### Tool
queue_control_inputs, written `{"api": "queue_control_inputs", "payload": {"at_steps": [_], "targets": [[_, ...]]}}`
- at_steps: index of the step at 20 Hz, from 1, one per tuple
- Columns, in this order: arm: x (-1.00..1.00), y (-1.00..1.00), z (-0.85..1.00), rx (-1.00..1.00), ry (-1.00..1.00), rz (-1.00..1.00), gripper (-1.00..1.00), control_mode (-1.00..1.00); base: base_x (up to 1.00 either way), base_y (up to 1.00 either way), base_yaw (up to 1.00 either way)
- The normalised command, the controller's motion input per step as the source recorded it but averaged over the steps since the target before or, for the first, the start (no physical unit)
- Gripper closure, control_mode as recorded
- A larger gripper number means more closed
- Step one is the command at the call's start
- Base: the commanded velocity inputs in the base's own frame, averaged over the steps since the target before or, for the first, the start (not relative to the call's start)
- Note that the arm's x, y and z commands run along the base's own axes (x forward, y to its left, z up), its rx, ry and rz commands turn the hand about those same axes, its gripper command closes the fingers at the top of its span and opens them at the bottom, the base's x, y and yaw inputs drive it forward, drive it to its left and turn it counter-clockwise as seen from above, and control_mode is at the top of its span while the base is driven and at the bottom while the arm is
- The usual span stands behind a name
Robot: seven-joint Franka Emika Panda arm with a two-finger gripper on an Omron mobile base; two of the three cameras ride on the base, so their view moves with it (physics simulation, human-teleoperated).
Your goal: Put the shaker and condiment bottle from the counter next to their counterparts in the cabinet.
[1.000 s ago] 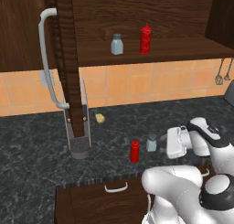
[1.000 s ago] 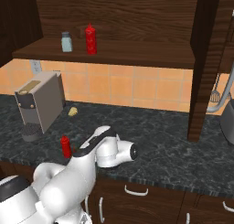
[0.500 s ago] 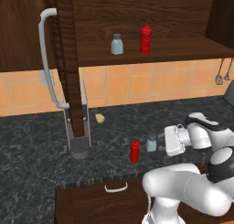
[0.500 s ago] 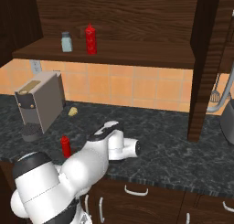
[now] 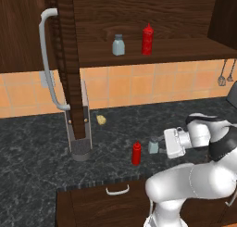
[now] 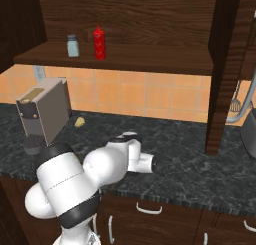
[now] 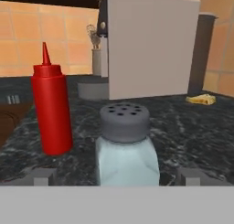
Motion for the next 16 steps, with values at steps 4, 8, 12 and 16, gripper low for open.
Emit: {"api": "queue_control_inputs", "payload": {"at_steps": [4,8,12,16], "targets": [[0.22,0.00,-0.10,0.09,0.00,0.04,-1.00,-1.00,0.00,0.00,0.00],[0.20,0.00,-0.12,0.09,0.00,0.03,-1.00,-1.00,0.00,0.00,0.00],[0.16,0.00,-0.19,0.07,0.00,0.04,-1.00,-1.00,0.00,0.00,0.00],[0.07,0.09,-0.25,0.04,0.04,0.04,1.00,-1.00,0.00,0.00,0.00]]}}
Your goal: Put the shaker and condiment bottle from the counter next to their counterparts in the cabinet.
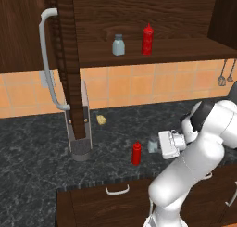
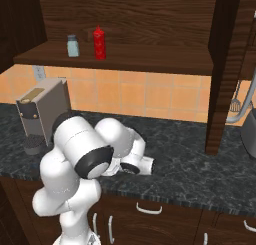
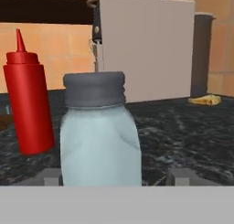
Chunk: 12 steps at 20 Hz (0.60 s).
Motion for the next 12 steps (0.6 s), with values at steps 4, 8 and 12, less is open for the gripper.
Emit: {"api": "queue_control_inputs", "payload": {"at_steps": [4,8,12], "targets": [[0.00,0.00,0.01,0.00,0.01,0.01,1.00,-1.00,0.00,0.00,0.00],[-0.01,0.00,0.65,-0.01,0.00,-0.20,1.00,-1.00,0.00,0.00,0.00],[-0.06,0.00,1.00,-0.05,0.01,-0.29,1.00,-1.00,0.00,0.00,0.00]]}}
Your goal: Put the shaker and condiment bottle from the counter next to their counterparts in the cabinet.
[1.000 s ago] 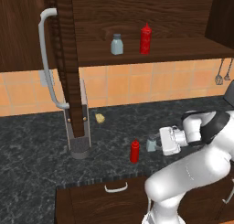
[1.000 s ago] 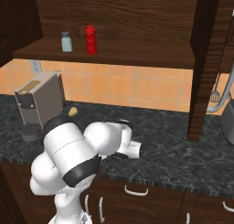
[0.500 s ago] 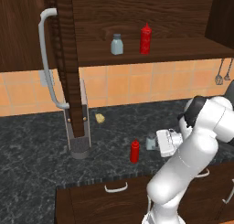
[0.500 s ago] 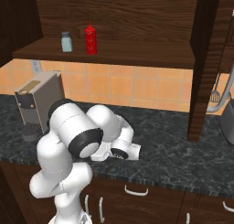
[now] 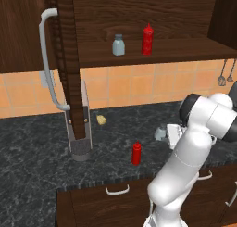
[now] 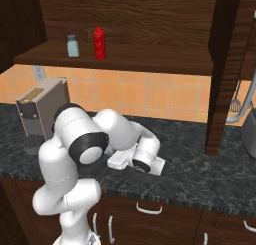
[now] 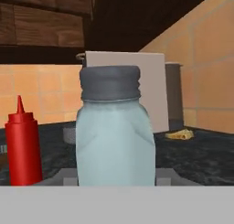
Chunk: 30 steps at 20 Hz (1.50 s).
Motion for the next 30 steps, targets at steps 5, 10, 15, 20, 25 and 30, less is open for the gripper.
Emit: {"api": "queue_control_inputs", "payload": {"at_steps": [5,10,15,20,25,30], "targets": [[-0.66,0.00,0.95,-0.09,0.01,-0.34,1.00,-1.00,0.00,0.00,0.00],[-1.00,0.13,0.90,-0.14,0.00,-0.22,1.00,-1.00,0.00,0.00,0.00],[-0.81,0.48,1.00,-0.19,0.00,-0.17,1.00,-1.00,0.00,0.00,0.00],[-0.69,0.58,0.84,-0.21,0.03,-0.17,1.00,-1.00,0.00,0.00,0.00],[-0.48,0.54,0.41,-0.08,0.06,-0.25,1.00,-1.00,0.00,0.00,0.00],[-0.46,0.20,0.68,0.01,0.06,-0.32,1.00,-1.00,0.00,0.00,0.00]]}}
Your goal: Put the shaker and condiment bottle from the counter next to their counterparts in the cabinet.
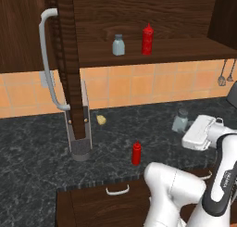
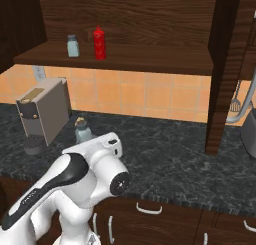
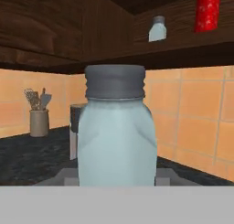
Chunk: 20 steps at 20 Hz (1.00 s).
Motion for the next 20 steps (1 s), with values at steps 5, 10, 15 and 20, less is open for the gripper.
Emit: {"api": "queue_control_inputs", "payload": {"at_steps": [5,10,15,20], "targets": [[-0.33,0.03,0.82,-0.01,0.14,-0.34,1.00,-1.00,0.00,0.00,0.00],[-0.41,0.16,0.93,-0.06,0.11,-0.17,1.00,-1.00,0.00,0.00,0.00],[-0.36,0.21,0.98,-0.08,0.04,-0.12,1.00,-1.00,0.00,0.00,0.00],[0.00,0.36,1.00,-0.17,0.01,-0.07,1.00,-1.00,0.00,0.00,0.00]]}}
